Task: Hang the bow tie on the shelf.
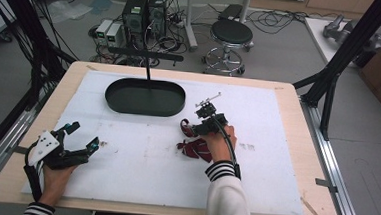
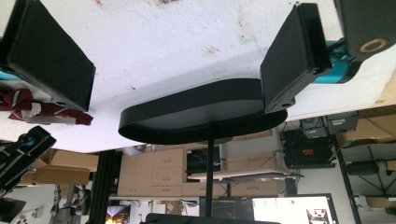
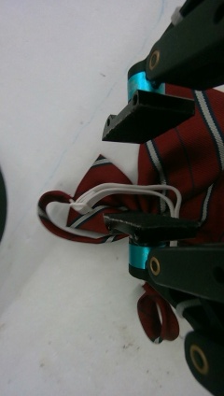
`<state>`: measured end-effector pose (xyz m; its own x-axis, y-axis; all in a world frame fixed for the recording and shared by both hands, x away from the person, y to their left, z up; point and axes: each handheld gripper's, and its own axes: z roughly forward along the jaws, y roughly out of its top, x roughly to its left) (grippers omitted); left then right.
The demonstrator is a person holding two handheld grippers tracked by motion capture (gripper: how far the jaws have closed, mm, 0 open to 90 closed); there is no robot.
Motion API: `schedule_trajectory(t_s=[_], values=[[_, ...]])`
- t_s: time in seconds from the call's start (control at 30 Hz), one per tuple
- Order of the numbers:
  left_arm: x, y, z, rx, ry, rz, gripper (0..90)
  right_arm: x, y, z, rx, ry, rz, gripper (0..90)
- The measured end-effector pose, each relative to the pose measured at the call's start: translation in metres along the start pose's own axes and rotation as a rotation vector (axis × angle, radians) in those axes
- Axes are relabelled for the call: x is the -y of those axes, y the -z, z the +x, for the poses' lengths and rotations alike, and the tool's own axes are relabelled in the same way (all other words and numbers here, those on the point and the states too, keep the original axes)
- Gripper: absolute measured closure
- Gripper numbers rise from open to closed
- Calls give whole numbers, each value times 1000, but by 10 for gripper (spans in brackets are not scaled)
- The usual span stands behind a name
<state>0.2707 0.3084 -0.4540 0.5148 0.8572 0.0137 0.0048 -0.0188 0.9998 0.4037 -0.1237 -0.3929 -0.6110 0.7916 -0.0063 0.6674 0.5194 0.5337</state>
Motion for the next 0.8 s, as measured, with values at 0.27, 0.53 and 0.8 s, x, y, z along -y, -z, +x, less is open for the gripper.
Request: schedule_trajectory(t_s=[0.27, 0.53, 0.8], values=[[0, 0, 0, 0, 0, 0, 107, 0, -6, 1, -11, 3, 60, 617], [0, 0, 0, 0, 1, 0, 107, 0, -9, 1, -16, 7, 100, 674], [0, 0, 0, 1, 1, 1, 107, 0, -15, 3, -24, -7, 151, 748]])
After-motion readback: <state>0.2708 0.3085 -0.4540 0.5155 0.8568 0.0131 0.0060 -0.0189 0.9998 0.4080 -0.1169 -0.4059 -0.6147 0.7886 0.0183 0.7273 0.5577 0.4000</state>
